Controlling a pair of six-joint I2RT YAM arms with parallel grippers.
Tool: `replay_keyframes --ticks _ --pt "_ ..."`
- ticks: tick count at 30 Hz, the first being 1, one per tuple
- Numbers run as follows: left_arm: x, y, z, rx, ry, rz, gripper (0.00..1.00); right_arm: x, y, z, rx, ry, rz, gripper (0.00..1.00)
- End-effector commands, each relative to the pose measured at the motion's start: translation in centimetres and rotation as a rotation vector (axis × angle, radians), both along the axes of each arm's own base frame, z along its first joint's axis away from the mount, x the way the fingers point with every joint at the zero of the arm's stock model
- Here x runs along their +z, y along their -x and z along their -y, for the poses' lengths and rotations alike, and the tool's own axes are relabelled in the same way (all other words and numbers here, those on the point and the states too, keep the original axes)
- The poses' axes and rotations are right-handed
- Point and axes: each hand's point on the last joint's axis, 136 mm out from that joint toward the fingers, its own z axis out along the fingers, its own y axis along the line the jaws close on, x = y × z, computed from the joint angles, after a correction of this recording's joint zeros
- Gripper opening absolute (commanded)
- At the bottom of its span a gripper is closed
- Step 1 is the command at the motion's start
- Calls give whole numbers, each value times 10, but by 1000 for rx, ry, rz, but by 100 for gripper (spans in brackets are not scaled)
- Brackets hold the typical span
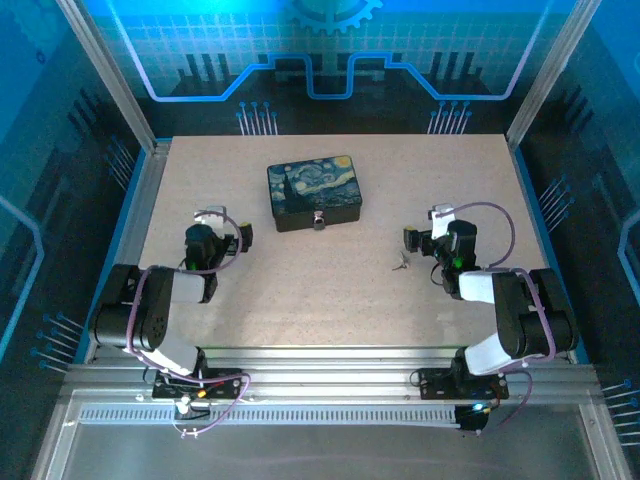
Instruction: Unlock a padlock with a key
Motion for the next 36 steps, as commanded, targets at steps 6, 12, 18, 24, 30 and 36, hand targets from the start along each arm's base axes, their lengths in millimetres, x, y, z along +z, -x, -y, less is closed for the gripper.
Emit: replay_keyframes --ticks 6,12,18,24,30,36 --pt "11 -5 0 -14 2 44 99 11 -8 1 -4 12 44 100" --pt "11 -5 0 -14 2 44 99 11 -7 1 -5 14 43 100" --pt "12 -5 -1 -11 5 45 99 11 -8 1 -4 13 44 100" --pt "11 -6 0 -14 8 43 99 11 -8 2 -6 12 44 100" --pt "15 -7 -2 -26 42 41 99 13 -8 1 4 7 42 99" --pt "59 -27 -14 94 62 -126 99 48 -12 -21 67 -68 -164 87"
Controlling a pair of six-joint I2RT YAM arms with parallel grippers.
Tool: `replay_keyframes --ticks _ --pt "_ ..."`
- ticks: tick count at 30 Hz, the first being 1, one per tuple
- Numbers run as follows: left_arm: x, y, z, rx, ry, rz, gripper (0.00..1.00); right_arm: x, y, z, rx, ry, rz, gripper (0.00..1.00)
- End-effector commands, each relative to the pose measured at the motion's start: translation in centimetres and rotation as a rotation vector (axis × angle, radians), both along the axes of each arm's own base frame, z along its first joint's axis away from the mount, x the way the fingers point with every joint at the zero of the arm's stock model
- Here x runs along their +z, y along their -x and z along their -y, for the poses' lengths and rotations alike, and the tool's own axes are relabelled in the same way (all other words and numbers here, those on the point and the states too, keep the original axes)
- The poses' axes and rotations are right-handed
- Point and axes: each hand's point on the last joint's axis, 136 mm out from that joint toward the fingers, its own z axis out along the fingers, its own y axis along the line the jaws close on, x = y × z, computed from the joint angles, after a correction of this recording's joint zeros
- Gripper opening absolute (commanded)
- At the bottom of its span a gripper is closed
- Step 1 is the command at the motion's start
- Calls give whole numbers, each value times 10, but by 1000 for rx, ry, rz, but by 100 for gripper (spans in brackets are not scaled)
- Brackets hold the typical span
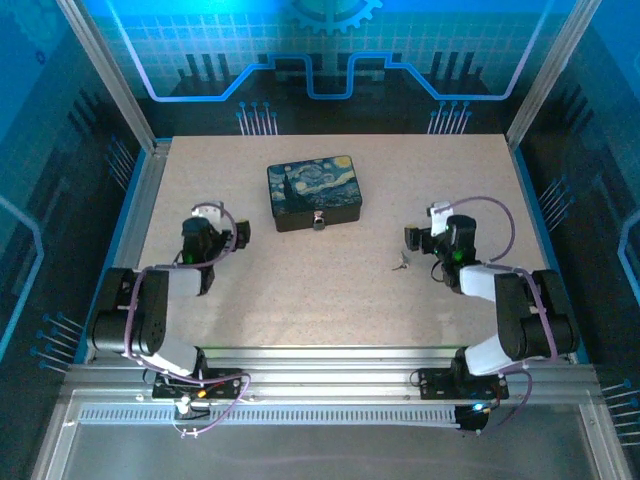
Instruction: Unlock a padlock with a key
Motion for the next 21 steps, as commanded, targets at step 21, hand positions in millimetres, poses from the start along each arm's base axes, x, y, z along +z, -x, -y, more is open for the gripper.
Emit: replay_keyframes --ticks 21 --pt "5 -56 103 12 405 -462 92 16 -101 -183 236 -343 -374 79"
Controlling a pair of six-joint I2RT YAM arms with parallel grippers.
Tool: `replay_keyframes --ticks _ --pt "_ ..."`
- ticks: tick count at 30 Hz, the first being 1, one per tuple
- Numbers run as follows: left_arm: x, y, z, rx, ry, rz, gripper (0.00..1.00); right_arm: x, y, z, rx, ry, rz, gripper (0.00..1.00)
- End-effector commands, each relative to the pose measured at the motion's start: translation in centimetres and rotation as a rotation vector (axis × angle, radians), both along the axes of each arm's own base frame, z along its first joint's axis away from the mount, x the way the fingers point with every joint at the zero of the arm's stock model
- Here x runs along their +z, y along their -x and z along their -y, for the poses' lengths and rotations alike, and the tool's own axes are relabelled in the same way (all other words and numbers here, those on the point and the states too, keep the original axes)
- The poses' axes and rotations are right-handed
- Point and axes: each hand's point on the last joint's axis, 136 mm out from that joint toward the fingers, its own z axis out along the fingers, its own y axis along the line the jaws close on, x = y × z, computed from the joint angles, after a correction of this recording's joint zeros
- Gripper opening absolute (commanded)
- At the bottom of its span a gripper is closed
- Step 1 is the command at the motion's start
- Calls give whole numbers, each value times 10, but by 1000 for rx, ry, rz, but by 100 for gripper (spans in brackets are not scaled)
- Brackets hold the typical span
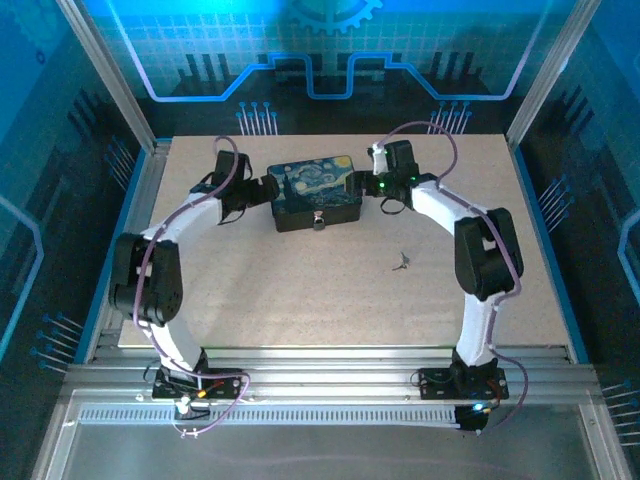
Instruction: Unlock a padlock with a key
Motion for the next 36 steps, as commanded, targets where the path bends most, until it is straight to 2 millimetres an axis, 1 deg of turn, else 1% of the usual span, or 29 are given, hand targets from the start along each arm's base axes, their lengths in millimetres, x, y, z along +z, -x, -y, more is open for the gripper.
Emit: replay_keyframes --ticks 1,4,5,7,10,13,17,19,21,23,25,26,28,30,32,34,36 --pt "-7 -4 20 -19 97 -47 91 -4 3 -19 35 -52 -68 78" --pt "-18 -7 35 -53 114 -71 88 -16 3 -32 66 -71 -102 72" --pt "-21 -6 41 -64 119 -79 86 -20 4 -36 78 -74 -116 69" --pt "-24 -2 51 -84 143 -88 83 -23 6 -44 104 -93 -130 63" --pt "-26 10 65 -112 184 -97 75 -24 10 -57 150 -123 -136 54" --pt "-26 30 74 -130 206 -107 70 -22 16 -73 216 -131 -142 50" --pt "-27 65 80 -151 195 -117 68 -22 27 -93 306 -126 -137 51" --pt "-28 80 78 -139 184 -117 68 -23 31 -102 337 -129 -139 52" --pt "-29 90 69 -98 162 -122 69 -23 35 -109 363 -138 -150 53" --pt "-29 99 53 -45 107 -124 70 -21 40 -117 386 -140 -150 57" --pt "-26 107 38 1 57 -125 72 -18 44 -116 387 -131 -146 61" --pt "-22 110 31 25 31 -120 73 -14 45 -112 373 -125 -140 64" --pt "-13 115 19 57 -10 -100 75 -4 45 -97 328 -116 -118 70" --pt "-2 118 14 62 -29 -74 76 11 45 -77 280 -111 -94 74" --pt "9 122 11 60 -33 -52 77 22 49 -50 210 -86 -79 76" --pt "16 127 10 59 -36 -45 77 26 55 -20 127 -60 -88 78" --pt "21 133 13 43 -43 -39 77 14 70 13 27 -37 -153 78"
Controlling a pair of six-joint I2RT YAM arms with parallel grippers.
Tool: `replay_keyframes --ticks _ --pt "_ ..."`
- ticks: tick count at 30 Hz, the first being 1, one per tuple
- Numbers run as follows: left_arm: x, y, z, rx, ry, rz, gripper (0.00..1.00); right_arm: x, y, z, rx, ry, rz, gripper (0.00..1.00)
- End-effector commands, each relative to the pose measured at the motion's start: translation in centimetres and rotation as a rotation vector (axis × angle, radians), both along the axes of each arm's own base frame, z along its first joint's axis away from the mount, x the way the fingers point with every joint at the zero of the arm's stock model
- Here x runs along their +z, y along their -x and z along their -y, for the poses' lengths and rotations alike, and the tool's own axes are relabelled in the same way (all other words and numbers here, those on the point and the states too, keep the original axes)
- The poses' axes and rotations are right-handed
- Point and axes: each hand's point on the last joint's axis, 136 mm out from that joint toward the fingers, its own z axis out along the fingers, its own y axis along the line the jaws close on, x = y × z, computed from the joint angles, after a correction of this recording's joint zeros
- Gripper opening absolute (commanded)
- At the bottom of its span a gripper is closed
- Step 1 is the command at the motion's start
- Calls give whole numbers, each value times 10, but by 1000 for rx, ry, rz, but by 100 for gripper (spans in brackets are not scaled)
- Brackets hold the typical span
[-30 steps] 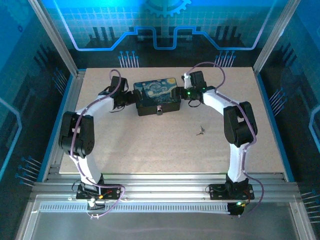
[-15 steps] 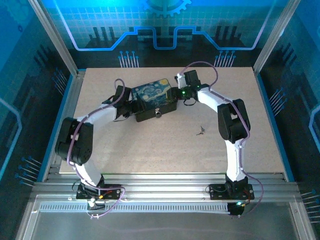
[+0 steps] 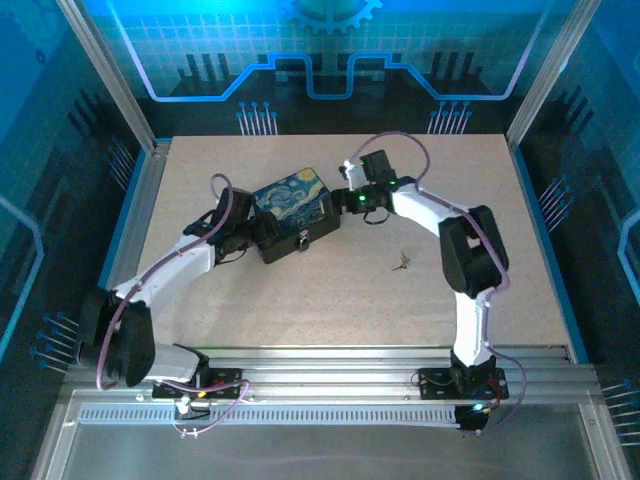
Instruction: Unlock a padlock with a key
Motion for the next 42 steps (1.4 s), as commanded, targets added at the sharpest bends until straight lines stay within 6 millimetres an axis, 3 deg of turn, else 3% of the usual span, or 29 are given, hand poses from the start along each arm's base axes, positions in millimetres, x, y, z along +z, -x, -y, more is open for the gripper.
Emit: replay_keyframes --ticks 1,4,7,13,18,28,34,42 --pt "2 17 1 -30 -59 -19 76 3 16 63 -191 53 -64 76" --pt "6 25 22 -107 -95 -18 76 -29 53 104 -314 80 -198 67" --pt "7 29 47 -173 -97 -21 76 -54 86 125 -379 89 -271 60" --pt "4 29 80 -250 -90 -27 75 -88 117 130 -393 97 -348 53" --pt "10 30 87 -272 -93 -14 75 -91 122 135 -407 119 -341 52" --pt "10 30 87 -267 -91 -13 75 -57 125 157 -447 131 -251 52" --pt "11 28 90 -271 -77 -12 75 -84 127 170 -470 124 -315 50" --pt "11 28 91 -270 -77 -13 75 -104 120 155 -426 104 -348 40"
